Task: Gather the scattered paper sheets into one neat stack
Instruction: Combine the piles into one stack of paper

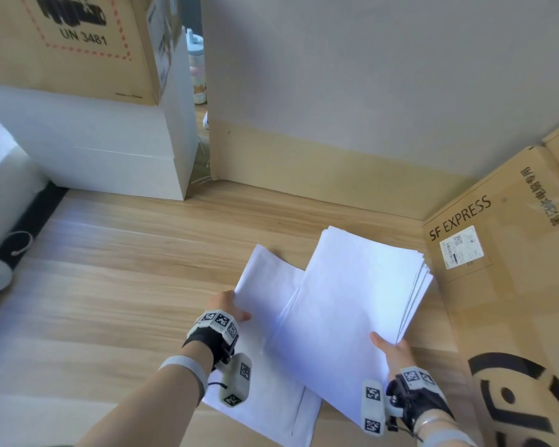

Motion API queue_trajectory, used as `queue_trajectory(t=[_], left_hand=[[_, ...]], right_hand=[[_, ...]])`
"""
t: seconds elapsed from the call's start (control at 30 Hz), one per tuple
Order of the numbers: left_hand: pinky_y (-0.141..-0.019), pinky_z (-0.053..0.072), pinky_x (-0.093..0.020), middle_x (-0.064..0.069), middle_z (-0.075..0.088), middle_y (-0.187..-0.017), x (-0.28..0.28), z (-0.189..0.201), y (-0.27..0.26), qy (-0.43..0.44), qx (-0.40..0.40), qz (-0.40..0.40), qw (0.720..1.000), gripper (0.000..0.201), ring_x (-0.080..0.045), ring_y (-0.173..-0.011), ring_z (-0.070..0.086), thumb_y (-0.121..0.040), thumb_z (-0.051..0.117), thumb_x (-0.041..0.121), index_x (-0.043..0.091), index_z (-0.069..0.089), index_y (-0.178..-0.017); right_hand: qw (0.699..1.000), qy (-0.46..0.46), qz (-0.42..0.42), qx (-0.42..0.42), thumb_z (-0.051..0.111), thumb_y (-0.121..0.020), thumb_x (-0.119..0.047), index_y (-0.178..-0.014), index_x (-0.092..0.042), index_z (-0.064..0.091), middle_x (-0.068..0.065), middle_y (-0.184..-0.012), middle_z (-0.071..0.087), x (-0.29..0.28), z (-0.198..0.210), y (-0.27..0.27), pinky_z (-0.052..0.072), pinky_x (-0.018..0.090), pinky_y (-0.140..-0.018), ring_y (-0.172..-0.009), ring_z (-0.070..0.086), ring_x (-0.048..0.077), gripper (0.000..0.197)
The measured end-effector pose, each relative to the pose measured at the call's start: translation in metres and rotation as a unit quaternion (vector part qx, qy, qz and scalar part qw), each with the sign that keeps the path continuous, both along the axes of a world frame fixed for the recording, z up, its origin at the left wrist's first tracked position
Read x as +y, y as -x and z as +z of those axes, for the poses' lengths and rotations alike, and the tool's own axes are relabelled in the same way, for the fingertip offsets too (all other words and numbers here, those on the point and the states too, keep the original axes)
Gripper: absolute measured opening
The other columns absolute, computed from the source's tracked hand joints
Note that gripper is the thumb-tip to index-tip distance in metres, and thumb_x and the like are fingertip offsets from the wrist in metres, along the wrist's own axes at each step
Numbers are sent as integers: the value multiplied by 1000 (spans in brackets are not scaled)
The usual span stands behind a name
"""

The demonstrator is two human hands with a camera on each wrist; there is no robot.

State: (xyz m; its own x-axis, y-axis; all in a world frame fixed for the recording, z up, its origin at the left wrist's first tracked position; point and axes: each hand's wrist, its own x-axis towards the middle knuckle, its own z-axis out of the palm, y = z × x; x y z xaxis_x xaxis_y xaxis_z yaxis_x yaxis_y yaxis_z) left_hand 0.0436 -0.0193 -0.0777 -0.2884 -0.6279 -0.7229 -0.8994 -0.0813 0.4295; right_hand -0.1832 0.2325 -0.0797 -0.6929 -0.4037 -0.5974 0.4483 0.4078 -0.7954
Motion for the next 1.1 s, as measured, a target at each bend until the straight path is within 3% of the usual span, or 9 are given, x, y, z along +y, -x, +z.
queue_trajectory(t=[0.23,0.37,0.47,0.53,0.6,0.7,0.8,0.93,1.1], left_hand=[[-91,45,-37,-22,63,-117,-8,8,5,-20,88,83,992,38,-35,-108,59,-86,59,19,-3,55,-117],[-84,38,-26,-12,61,-102,-7,17,7,-75,180,139,971,27,-23,-103,57,-94,47,26,4,60,-105],[-98,43,-36,-8,61,-102,-8,17,8,-111,273,163,941,37,-26,-107,59,-88,54,38,8,58,-109],[-91,49,-33,-4,67,-93,-9,19,7,-123,287,123,942,66,-21,-93,63,-63,68,61,10,61,-105],[-71,54,-18,10,68,-70,-8,25,9,-128,299,107,940,51,-8,-71,68,-56,80,46,15,60,-91],[-54,51,-8,15,71,-62,-8,26,11,-153,357,102,916,69,6,-60,67,-33,89,39,15,62,-93],[-53,54,-12,15,72,-62,-11,20,10,-141,373,134,907,52,-2,-63,68,-62,81,3,10,56,-107],[-53,54,-17,13,71,-57,-19,24,-3,-108,387,174,899,46,-12,-66,65,-49,74,13,18,56,-90],[-51,55,-24,-4,61,-79,-35,20,-26,-86,403,219,885,63,-14,-60,62,-45,73,14,9,50,-104]], right_hand=[[1000,15,10,-21,78,-71,-24,-116,-13,54,12,-129,56,-17,18,-7,31,45,-110,-119,51,28,53],[996,-65,62,-16,84,-21,-64,-131,-5,44,10,-133,53,-31,1,-10,31,48,-110,-124,48,27,131],[991,-99,88,-32,85,-27,-61,-137,-1,35,10,-139,46,-47,2,-18,30,45,-106,-131,41,29,135],[990,-101,96,-32,86,-47,-47,-136,1,36,11,-141,45,-58,5,-24,30,42,-105,-130,42,29,113],[990,-102,96,-37,77,-70,-30,-135,3,38,13,-140,46,-66,4,-28,30,42,-105,-130,43,29,82],[991,-88,96,-18,77,-69,-30,-130,2,43,14,-132,53,-74,-2,-32,35,44,-106,-124,49,30,76],[993,-58,106,-11,77,-68,-32,-124,-1,50,13,-126,58,-82,-3,-35,37,45,-107,-119,53,29,70],[993,-17,113,32,68,-69,-56,-107,-14,64,13,-119,61,-87,6,-32,40,39,-104,-112,56,26,57],[922,-239,221,211,70,-79,-19,-134,-12,45,14,-131,52,-75,-4,-21,39,36,-102,-123,47,31,61]])
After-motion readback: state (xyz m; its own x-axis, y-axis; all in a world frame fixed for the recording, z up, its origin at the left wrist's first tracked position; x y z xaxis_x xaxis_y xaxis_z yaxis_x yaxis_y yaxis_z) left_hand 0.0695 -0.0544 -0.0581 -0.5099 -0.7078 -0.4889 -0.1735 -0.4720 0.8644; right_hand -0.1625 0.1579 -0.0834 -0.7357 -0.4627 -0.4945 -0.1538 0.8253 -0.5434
